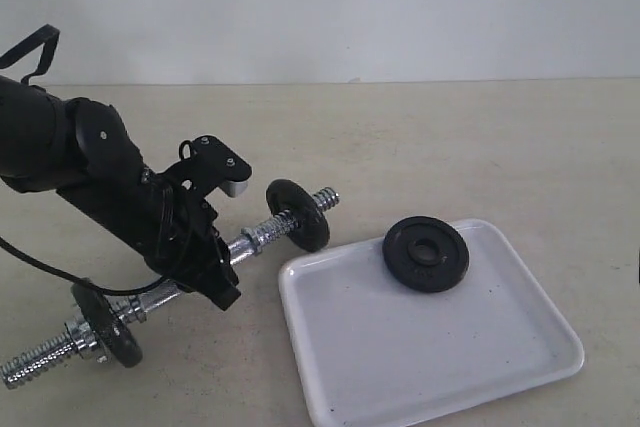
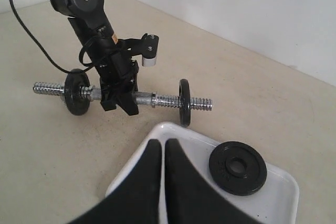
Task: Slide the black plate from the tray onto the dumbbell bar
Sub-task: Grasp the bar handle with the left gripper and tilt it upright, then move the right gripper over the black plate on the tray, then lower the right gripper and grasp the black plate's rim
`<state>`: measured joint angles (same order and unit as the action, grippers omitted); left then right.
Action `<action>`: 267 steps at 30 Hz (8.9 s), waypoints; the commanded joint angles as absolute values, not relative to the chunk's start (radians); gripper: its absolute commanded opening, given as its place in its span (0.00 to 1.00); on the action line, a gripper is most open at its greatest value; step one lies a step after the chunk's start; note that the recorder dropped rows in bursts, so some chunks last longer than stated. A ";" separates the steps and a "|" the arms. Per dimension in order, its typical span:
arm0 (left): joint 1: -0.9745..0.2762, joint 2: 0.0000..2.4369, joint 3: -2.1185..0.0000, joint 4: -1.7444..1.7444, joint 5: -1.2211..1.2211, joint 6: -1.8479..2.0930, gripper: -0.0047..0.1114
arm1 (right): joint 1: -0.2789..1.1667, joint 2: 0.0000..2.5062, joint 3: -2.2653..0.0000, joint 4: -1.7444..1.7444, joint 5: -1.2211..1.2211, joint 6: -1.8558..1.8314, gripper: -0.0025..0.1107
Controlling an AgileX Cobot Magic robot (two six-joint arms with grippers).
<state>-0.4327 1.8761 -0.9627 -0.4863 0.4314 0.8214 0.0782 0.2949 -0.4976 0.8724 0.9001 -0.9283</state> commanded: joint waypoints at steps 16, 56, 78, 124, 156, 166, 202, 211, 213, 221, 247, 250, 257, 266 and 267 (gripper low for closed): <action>-0.441 1.822 -0.983 -0.702 0.330 0.974 0.08 | 0.079 0.292 -0.488 0.879 0.886 -0.923 0.02; -0.441 1.544 -0.863 -0.654 0.418 0.986 0.08 | 0.079 0.292 -0.488 0.898 0.787 -0.873 0.02; -0.441 1.544 -0.863 -0.654 0.473 0.974 0.08 | 0.079 0.425 -0.490 0.937 0.697 -0.759 0.61; -0.441 1.544 -0.863 -0.677 0.482 0.969 0.08 | 0.670 1.059 -0.656 -0.417 0.873 0.286 0.41; -0.441 1.544 -0.863 -0.709 0.472 0.965 0.08 | 0.670 1.376 -0.792 -0.134 0.638 0.156 0.90; -0.441 1.544 -0.863 -0.709 0.480 0.959 0.08 | 0.670 1.376 -0.792 -0.098 0.602 0.294 0.91; -0.441 1.544 -0.863 -0.719 0.505 0.959 0.08 | 0.567 1.668 -0.931 -0.380 0.571 0.453 0.92; -0.441 1.544 -0.863 -0.725 0.525 0.959 0.08 | 0.567 1.791 -0.931 -0.375 0.469 0.453 0.92; -0.441 1.544 -0.863 -0.725 0.525 0.959 0.08 | 0.567 1.795 -0.931 -0.387 0.430 0.453 0.92; -0.441 1.544 -0.863 -0.725 0.528 0.959 0.08 | 0.567 1.883 -1.053 -0.394 0.513 0.453 0.92; -0.441 1.544 -0.863 -0.725 0.524 0.959 0.08 | 0.567 1.966 -1.070 -0.356 0.578 0.499 0.92; -0.441 1.544 -0.863 -0.725 0.524 0.959 0.08 | 0.567 1.966 -1.070 -0.317 0.585 0.499 0.92; -0.441 1.544 -0.863 -0.725 0.524 0.959 0.08 | 0.567 1.966 -1.070 -0.313 0.566 0.499 0.92; -0.441 1.544 -0.863 -0.725 0.525 0.959 0.08 | 0.567 2.013 -1.070 -0.310 0.539 0.499 0.92; -0.441 1.544 -0.863 -0.725 0.525 0.959 0.08 | 0.567 2.030 -1.070 -0.310 0.539 0.499 0.92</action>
<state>-0.4376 1.5939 -0.8295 -0.6454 0.5607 0.9701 0.5683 1.9641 -1.0855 -0.3098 0.5224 0.5103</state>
